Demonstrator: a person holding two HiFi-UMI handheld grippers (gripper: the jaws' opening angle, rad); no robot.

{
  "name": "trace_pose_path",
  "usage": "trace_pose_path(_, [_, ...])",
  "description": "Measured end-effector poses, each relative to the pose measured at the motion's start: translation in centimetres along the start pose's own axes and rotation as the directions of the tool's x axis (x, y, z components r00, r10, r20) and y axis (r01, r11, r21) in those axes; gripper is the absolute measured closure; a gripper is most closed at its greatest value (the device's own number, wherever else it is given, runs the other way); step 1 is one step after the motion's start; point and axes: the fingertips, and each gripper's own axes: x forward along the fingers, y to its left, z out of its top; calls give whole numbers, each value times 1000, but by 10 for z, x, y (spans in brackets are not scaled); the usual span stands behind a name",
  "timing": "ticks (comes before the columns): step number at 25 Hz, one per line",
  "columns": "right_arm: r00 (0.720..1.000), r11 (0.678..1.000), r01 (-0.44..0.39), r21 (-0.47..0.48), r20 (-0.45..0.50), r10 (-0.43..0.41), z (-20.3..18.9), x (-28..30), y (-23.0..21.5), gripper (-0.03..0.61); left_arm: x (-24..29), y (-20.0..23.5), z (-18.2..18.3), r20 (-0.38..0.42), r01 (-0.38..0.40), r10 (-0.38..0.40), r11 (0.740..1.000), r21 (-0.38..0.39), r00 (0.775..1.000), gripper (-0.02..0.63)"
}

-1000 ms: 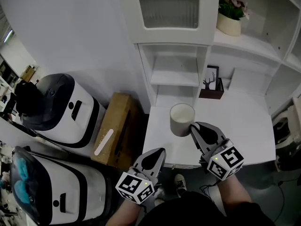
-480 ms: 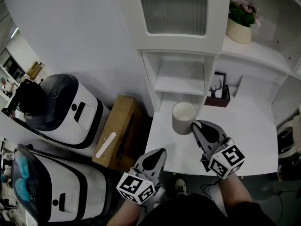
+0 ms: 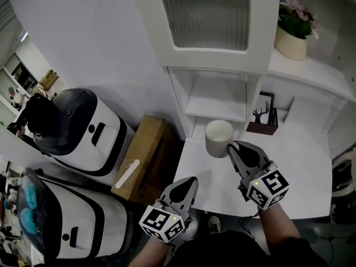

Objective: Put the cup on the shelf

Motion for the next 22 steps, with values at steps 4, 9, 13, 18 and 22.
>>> trace_pose_path(4, [1000, 1000, -1, -12, 3, 1, 1, 9, -12, 546, 9, 2, 3, -4, -17, 17, 1000, 7, 1000, 609])
trace_pose_path(9, [1000, 1000, -12, 2, 8, 12, 3, 17, -21, 546, 14, 2, 9, -5, -34, 34, 999, 21, 999, 609])
trace_pose_path(13, [1000, 1000, -16, 1, 8, 16, 3, 22, -25, 546, 17, 3, 14, 2, -41, 41, 999, 26, 999, 609])
trace_pose_path(18, [1000, 1000, 2, 6, 7, -2, 4, 25, -32, 546, 25, 3, 15, -3, -22, 22, 999, 28, 1000, 609])
trace_pose_path(22, [1000, 1000, 29, -11, 5, -29, 3, 27, -40, 546, 36, 4, 17, -3, 10, -10, 1000, 28, 1000, 609])
